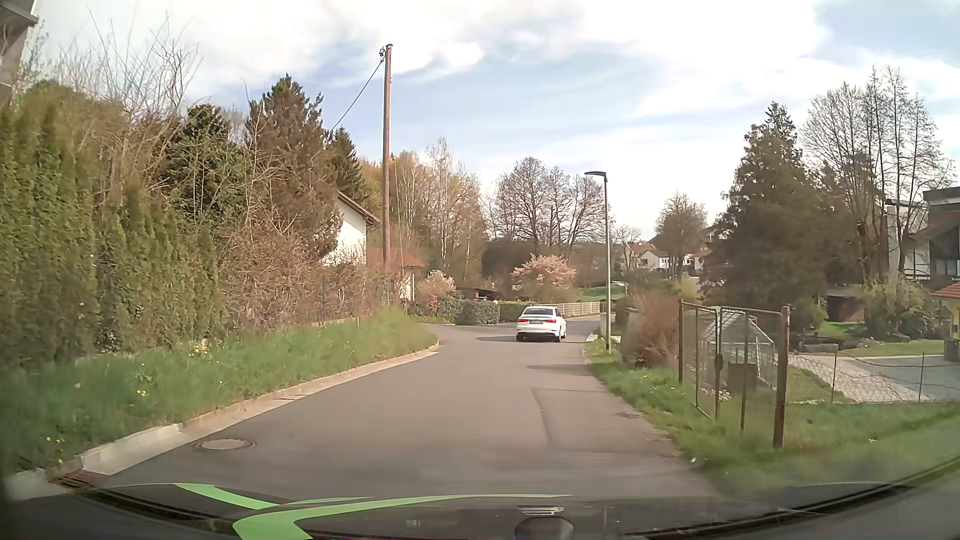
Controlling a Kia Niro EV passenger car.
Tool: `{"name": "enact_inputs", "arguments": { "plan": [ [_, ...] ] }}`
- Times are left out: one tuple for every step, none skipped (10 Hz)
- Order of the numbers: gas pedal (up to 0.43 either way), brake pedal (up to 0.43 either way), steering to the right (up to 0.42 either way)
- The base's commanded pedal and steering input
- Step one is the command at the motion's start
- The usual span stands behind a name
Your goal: Follow the waypoints while adhering to traffic rules and regulations
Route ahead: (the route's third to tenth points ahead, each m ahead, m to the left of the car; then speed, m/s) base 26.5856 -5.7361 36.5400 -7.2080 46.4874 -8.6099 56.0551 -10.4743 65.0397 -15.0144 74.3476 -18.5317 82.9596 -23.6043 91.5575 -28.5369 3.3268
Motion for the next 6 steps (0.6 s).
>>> {"name": "enact_inputs", "arguments": {
  "plan": [
    [0.319, 0.000, -0.034],
    [0.319, 0.000, -0.023],
    [0.311, 0.000, -0.008],
    [0.299, 0.000, 0.002],
    [0.260, 0.000, 0.009],
    [0.248, 0.000, 0.010]
  ]
}}
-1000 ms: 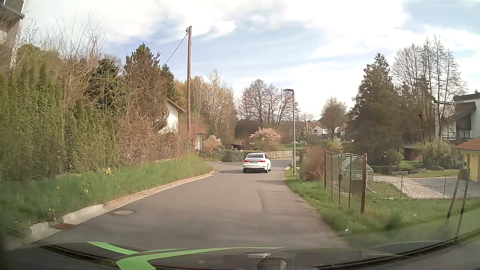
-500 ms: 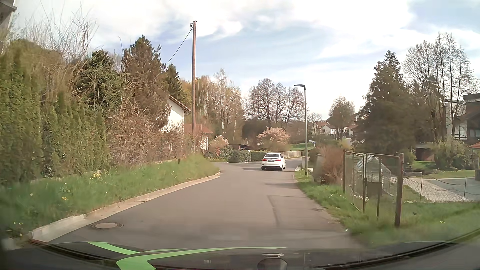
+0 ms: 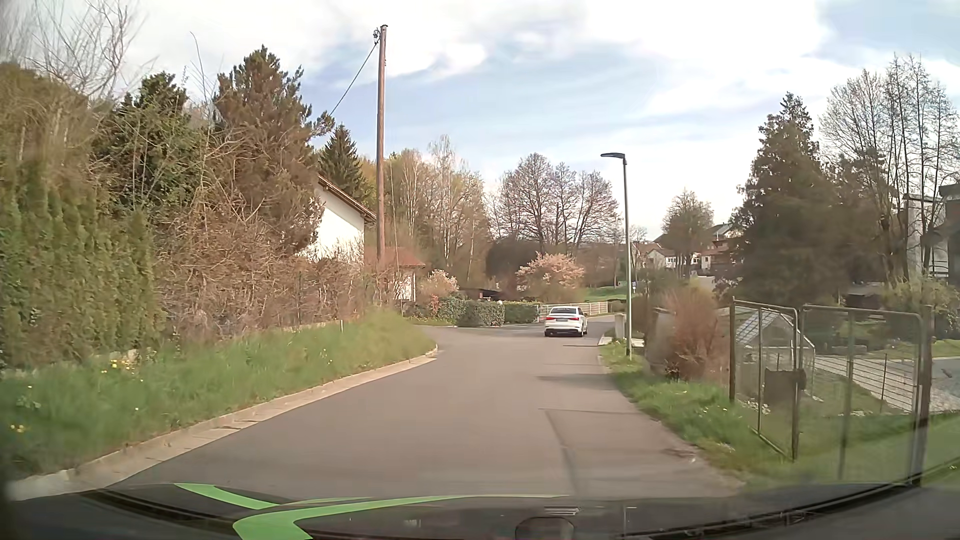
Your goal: Follow the waypoints while adhering to traffic rules and regulations
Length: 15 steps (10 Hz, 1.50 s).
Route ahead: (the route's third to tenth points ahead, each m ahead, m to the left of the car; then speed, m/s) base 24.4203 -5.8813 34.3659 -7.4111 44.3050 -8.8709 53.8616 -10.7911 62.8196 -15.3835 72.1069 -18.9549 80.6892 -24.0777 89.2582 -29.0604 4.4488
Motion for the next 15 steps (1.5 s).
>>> {"name": "enact_inputs", "arguments": {
  "plan": [
    [0.248, 0.000, 0.011],
    [0.248, 0.000, 0.011],
    [0.248, 0.000, 0.013],
    [0.240, 0.000, 0.016],
    [0.240, 0.000, 0.018],
    [0.240, 0.000, 0.018],
    [0.209, 0.000, 0.019],
    [0.169, 0.000, 0.021],
    [0.150, 0.000, 0.023],
    [0.138, 0.000, 0.024],
    [0.138, 0.000, 0.025],
    [0.138, 0.000, 0.025],
    [0.138, 0.000, 0.025],
    [0.138, 0.000, 0.025],
    [0.138, 0.000, 0.025]
  ]
}}
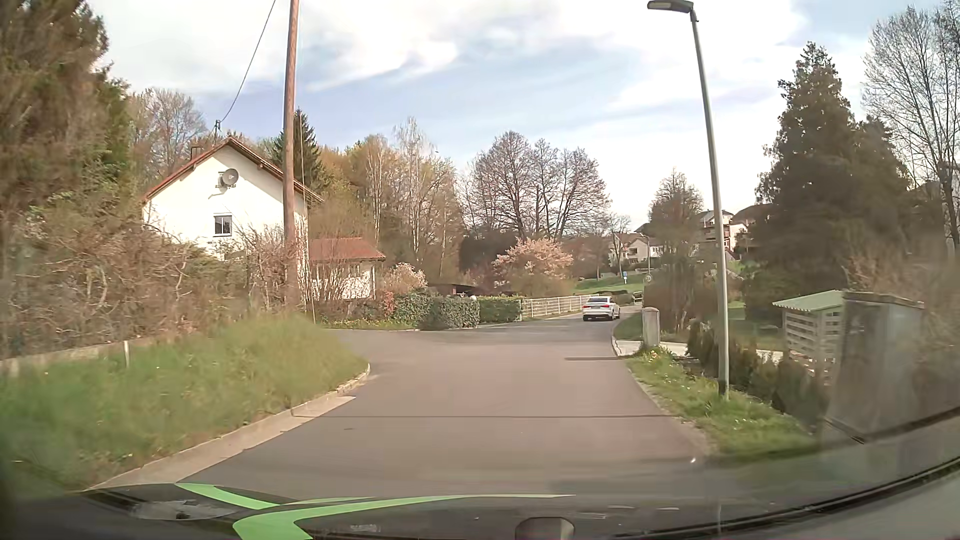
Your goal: Follow the waypoints while adhering to traffic rules and regulations
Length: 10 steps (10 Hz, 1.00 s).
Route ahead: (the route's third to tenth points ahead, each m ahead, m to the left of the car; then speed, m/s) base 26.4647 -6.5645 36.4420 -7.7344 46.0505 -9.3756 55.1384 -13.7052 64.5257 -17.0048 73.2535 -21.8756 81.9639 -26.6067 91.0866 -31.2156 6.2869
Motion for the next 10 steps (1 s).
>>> {"name": "enact_inputs", "arguments": {
  "plan": [
    [0.138, 0.000, 0.025],
    [0.138, 0.000, 0.026],
    [0.079, 0.000, 0.029],
    [0.059, 0.000, 0.033],
    [0.059, 0.000, 0.034],
    [0.059, 0.000, 0.034],
    [0.059, 0.000, 0.034],
    [0.059, 0.000, 0.034],
    [0.059, 0.000, 0.034],
    [0.059, 0.000, 0.034]
  ]
}}
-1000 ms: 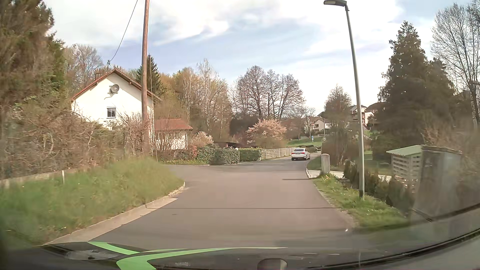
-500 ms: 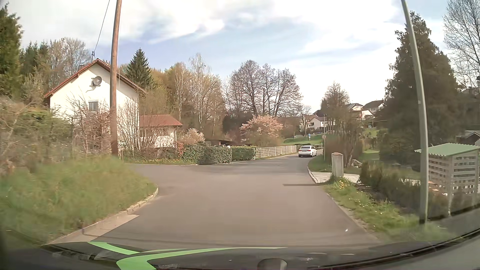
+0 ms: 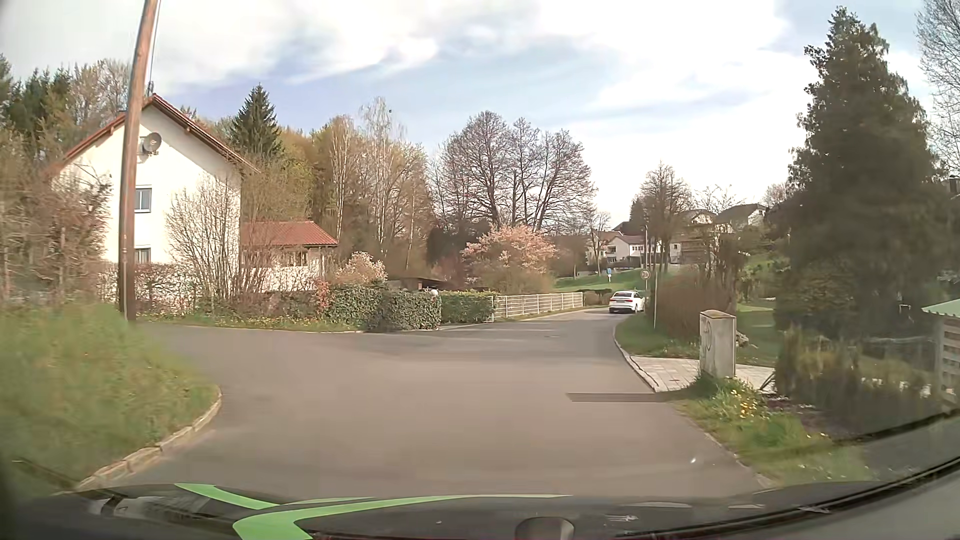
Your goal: Follow the waypoints while adhering to traffic rules and regulations
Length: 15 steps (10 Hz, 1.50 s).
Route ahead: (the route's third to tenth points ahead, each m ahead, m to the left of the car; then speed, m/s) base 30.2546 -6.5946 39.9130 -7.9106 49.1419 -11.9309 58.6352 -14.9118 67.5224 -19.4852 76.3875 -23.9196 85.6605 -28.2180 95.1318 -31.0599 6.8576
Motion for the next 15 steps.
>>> {"name": "enact_inputs", "arguments": {
  "plan": [
    [0.059, 0.000, 0.034],
    [0.059, 0.000, 0.034],
    [0.059, 0.000, 0.034],
    [0.059, 0.000, 0.033],
    [0.059, 0.000, 0.034],
    [0.059, 0.000, 0.033],
    [0.059, 0.000, 0.033],
    [0.059, 0.000, 0.033],
    [0.059, 0.000, 0.032],
    [0.059, 0.000, 0.032],
    [0.059, 0.000, 0.032],
    [0.059, 0.000, 0.032],
    [0.059, 0.000, 0.032],
    [0.059, 0.000, 0.031],
    [0.028, 0.000, 0.033]
  ]
}}
